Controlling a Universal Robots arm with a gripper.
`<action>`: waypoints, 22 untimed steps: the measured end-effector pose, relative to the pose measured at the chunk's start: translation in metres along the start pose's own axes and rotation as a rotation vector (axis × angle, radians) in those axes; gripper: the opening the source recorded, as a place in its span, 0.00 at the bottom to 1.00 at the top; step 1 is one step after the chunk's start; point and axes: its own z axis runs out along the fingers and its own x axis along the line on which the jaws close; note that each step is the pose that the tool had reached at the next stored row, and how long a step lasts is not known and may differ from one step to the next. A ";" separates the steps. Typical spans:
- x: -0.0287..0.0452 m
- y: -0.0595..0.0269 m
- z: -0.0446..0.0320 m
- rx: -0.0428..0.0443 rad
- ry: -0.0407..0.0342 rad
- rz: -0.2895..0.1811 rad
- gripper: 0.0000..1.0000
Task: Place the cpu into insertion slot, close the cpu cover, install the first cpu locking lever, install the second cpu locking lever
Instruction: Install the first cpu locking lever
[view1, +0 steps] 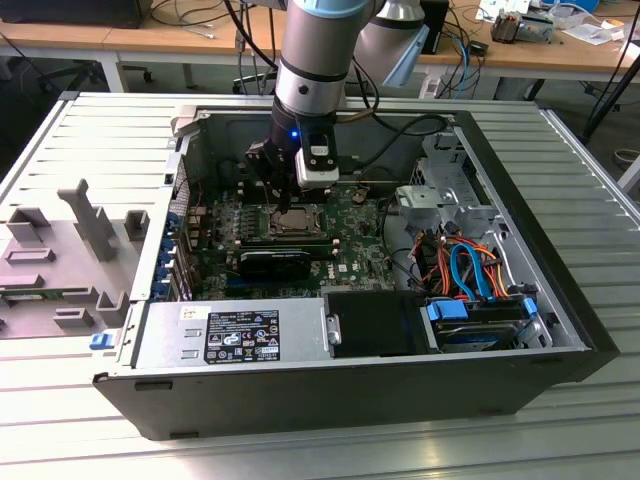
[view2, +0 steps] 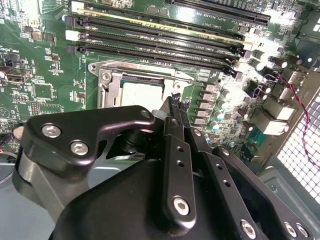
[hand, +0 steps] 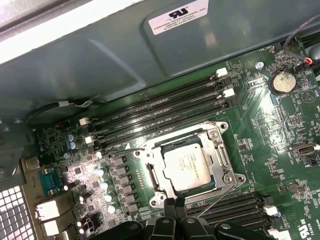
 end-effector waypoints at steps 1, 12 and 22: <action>0.0000 0.0000 0.0000 0.0001 0.0000 -0.001 0.11; 0.0000 0.0000 0.0000 0.0019 -0.0004 -0.013 0.11; 0.0000 0.0000 0.0000 0.0035 -0.0008 -0.024 0.11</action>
